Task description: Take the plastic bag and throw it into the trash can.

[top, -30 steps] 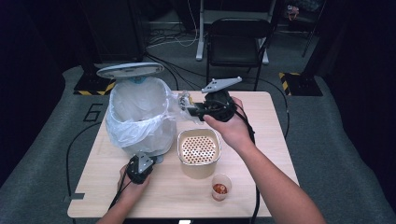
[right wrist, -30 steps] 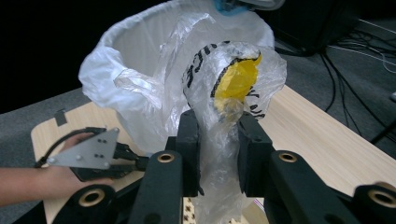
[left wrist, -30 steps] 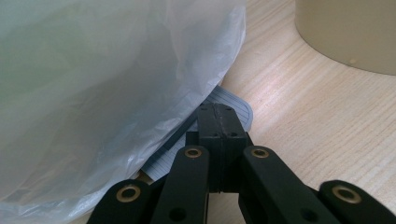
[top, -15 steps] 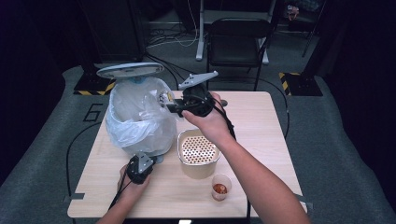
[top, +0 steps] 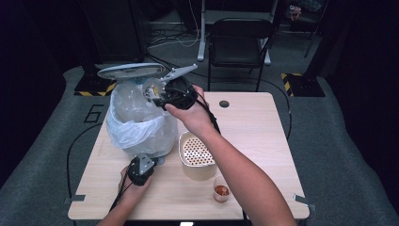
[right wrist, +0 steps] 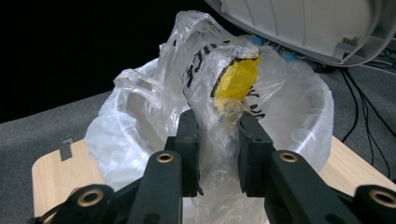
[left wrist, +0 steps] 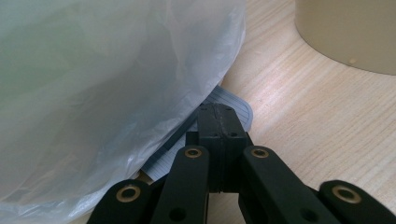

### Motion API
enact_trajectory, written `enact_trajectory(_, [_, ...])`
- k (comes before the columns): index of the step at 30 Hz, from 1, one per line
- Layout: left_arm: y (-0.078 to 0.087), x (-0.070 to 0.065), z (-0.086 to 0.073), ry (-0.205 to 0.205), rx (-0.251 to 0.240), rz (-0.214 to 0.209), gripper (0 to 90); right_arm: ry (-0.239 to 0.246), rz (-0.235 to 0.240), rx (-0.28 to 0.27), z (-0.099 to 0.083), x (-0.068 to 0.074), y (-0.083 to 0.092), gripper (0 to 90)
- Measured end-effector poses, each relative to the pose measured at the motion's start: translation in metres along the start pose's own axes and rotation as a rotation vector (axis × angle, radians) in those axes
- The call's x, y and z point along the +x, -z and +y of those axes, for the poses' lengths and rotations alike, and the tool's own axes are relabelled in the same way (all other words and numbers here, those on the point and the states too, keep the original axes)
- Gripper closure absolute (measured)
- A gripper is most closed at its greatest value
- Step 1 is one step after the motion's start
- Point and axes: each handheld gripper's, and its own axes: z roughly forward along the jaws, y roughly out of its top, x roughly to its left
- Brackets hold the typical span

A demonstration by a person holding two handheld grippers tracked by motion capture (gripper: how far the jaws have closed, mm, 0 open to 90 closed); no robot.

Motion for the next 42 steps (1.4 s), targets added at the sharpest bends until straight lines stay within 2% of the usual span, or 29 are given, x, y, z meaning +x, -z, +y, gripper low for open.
enact_trajectory(2, [0.0,0.0,0.0,-0.012,-0.004,0.006,90.0,0.0,-0.006,0.012,0.001,0.0,-0.006,73.3])
enact_trajectory(6, [0.0,0.0,0.0,0.001,-0.002,0.0,90.0,-0.005,-0.009,0.007,0.003,0.001,-0.018,73.1])
enact_trajectory(8, [0.0,0.0,0.0,-0.012,-0.004,0.006,90.0,-0.004,-0.016,0.005,0.005,0.001,-0.024,72.9])
enact_trajectory(10, [0.0,0.0,0.0,0.002,-0.003,0.001,90.0,-0.003,-0.023,0.005,0.006,0.002,-0.028,72.8])
enact_trajectory(11, [0.0,0.001,0.0,-0.015,-0.002,0.008,90.0,-0.003,-0.023,0.006,0.007,0.003,-0.03,72.8])
enact_trajectory(14, [0.0,0.0,0.0,-0.006,0.002,0.0,90.0,0.002,-0.035,0.0,0.008,0.005,-0.036,71.6])
enact_trajectory(16, [0.0,0.0,0.0,-0.005,-0.001,-0.001,90.0,0.006,-0.051,0.001,0.008,0.005,-0.039,65.2])
enact_trajectory(18, [0.0,0.0,0.0,-0.004,0.001,-0.001,90.0,0.015,-0.082,0.01,0.007,0.006,-0.044,51.0])
enact_trajectory(20, [0.0,0.0,0.0,-0.003,0.0,-0.001,90.0,0.007,-0.095,0.01,0.007,0.005,-0.046,43.9])
enact_trajectory(29, [0.0,-0.001,0.0,-0.003,-0.001,-0.001,90.0,0.005,-0.087,-0.014,-0.001,0.004,-0.035,41.8])
enact_trajectory(32, [0.0,0.0,0.0,-0.004,0.0,-0.001,90.0,0.004,-0.085,-0.021,-0.004,0.006,-0.027,36.6])
enact_trajectory(35, [0.0,-0.001,0.0,-0.008,0.0,0.001,90.0,0.02,-0.058,-0.007,-0.007,0.009,-0.017,33.8])
enact_trajectory(36, [-0.002,-0.002,-0.001,-0.006,-0.023,0.024,90.0,0.023,-0.058,-0.012,-0.009,0.01,-0.014,33.2])
enact_trajectory(38, [-0.001,-0.002,-0.001,-0.008,-0.02,0.028,90.0,0.026,-0.053,-0.01,-0.012,0.011,-0.01,32.2])
enact_trajectory(39, [0.0,-0.002,0.0,-0.012,-0.001,0.007,90.0,0.025,-0.048,-0.004,-0.014,0.012,-0.008,30.4])
enact_trajectory(41, [0.0,-0.002,0.0,-0.014,-0.001,0.011,90.0,0.035,-0.056,0.007,-0.021,0.012,-0.003,27.0])
enact_trajectory(42, [0.0,-0.002,0.0,-0.015,0.0,0.01,90.0,0.056,-0.067,0.01,-0.027,0.014,0.003,25.6])
